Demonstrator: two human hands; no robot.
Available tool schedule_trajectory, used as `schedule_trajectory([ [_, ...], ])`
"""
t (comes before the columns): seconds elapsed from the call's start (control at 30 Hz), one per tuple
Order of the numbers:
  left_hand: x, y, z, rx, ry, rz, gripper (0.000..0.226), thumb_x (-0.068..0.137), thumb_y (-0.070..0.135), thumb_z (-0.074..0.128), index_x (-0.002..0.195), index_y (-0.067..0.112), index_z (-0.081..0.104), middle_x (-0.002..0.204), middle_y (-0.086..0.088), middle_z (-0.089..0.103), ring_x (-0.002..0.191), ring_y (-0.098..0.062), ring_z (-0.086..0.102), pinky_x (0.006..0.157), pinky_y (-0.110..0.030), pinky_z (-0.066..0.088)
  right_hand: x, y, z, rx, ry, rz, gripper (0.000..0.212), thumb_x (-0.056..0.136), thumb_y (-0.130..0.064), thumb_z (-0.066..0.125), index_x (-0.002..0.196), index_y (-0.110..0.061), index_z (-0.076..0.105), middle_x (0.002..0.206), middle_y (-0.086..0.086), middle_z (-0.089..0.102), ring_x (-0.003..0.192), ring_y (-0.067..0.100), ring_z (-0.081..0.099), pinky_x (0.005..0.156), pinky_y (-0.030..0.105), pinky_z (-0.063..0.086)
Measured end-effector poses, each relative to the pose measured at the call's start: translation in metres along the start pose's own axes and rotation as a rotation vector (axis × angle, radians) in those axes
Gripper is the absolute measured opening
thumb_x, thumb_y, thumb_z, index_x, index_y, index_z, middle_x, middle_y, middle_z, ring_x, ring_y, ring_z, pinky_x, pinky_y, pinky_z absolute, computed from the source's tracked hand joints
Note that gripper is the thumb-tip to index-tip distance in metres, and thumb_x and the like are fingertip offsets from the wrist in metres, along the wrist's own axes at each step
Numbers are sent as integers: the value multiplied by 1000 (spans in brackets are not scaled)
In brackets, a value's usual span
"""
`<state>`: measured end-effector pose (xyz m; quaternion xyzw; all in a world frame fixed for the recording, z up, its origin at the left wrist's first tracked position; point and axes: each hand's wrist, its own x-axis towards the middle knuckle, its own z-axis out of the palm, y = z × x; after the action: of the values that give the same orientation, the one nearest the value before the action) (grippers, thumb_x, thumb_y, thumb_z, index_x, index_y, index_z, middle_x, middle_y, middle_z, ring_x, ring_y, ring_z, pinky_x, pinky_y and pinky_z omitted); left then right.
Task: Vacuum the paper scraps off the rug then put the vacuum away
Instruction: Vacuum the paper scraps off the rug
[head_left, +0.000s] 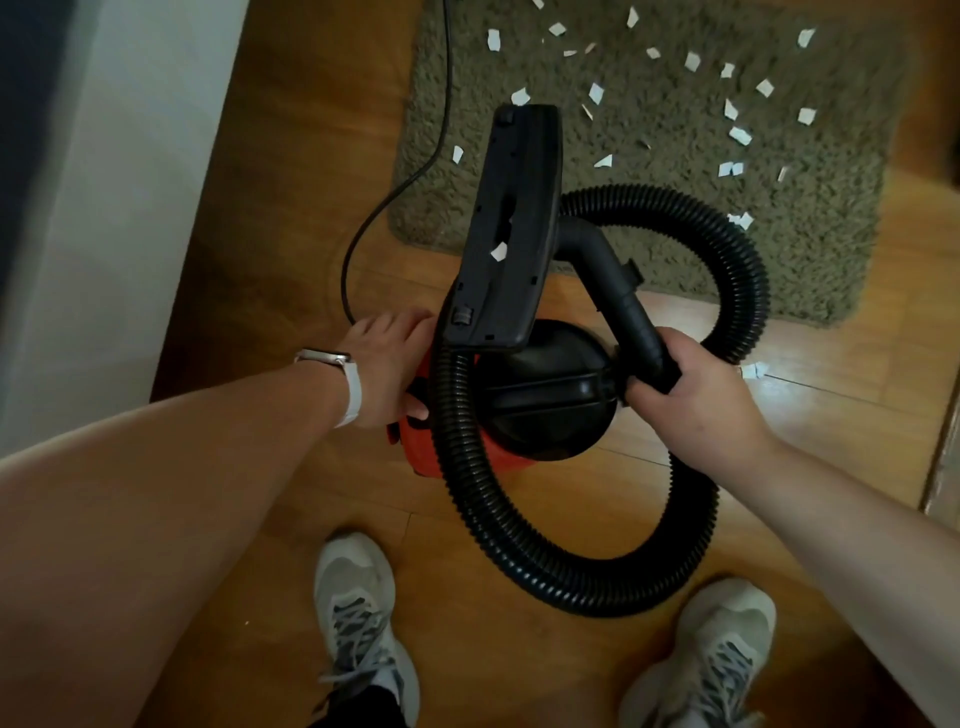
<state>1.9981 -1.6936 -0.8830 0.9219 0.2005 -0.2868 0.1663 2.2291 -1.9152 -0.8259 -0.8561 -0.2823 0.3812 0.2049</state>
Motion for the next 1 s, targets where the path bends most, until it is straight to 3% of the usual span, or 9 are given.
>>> schedule_trajectory([
  [0.1,-3,2,-5,-21,8,-5,83,77,40,71,143,18,26,143,-6,31,126,-30,39,109,-40,27,-2,-3,-1,62,28,8,30,87,-24,69,111,-38,57,82,-5,65,71,8,62,59,28,50],
  [0.3,-36,15,-15,-352,33,-204,100,75,48,74,152,35,12,151,3,25,135,-23,34,110,-48,35,-14,-12,-25,150,62,45,28,87,-19,67,107,-35,56,80,-5,62,67,5,57,52,16,42],
  [0.4,-60,36,-38,-601,182,-289,78,83,31,74,148,29,31,145,7,34,129,-15,41,109,-38,37,-21,-16,-49,174,81,81,20,88,-20,67,100,-32,56,75,-1,61,58,5,55,48,14,39],
  [0.5,-75,60,-74,-658,291,-310,49,89,22,67,135,23,51,131,11,44,116,-6,44,100,-25,34,-32,-17,-75,306,58,169,9,87,-20,63,93,-25,58,73,19,63,52,17,55,48,29,42],
  [0.57,-77,74,-102,-639,344,-292,35,91,23,65,125,23,58,121,12,48,109,-3,44,97,-24,35,-39,-13,-91,339,57,212,10,85,-20,62,93,-19,58,69,20,61,52,19,55,48,33,41],
  [0.7,-62,111,-173,-667,485,-201,20,92,21,62,112,26,64,103,19,55,93,-1,53,85,-26,45,-59,-2,-125,376,36,292,13,89,-19,63,100,-25,58,67,8,62,52,16,58,45,26,45],
  [0.9,-28,180,-251,-764,521,-124,19,93,17,60,106,29,67,101,17,63,94,6,58,82,-14,44,-93,28,-157,355,8,264,9,86,-18,62,90,-22,55,61,5,52,49,16,49,48,33,42],
  [1.0,-16,214,-279,-755,522,-86,20,93,19,60,109,28,66,102,15,63,93,3,59,80,-12,45,-100,48,-171,249,95,283,19,87,-23,64,104,-26,56,67,3,61,45,12,52,39,31,43],
])
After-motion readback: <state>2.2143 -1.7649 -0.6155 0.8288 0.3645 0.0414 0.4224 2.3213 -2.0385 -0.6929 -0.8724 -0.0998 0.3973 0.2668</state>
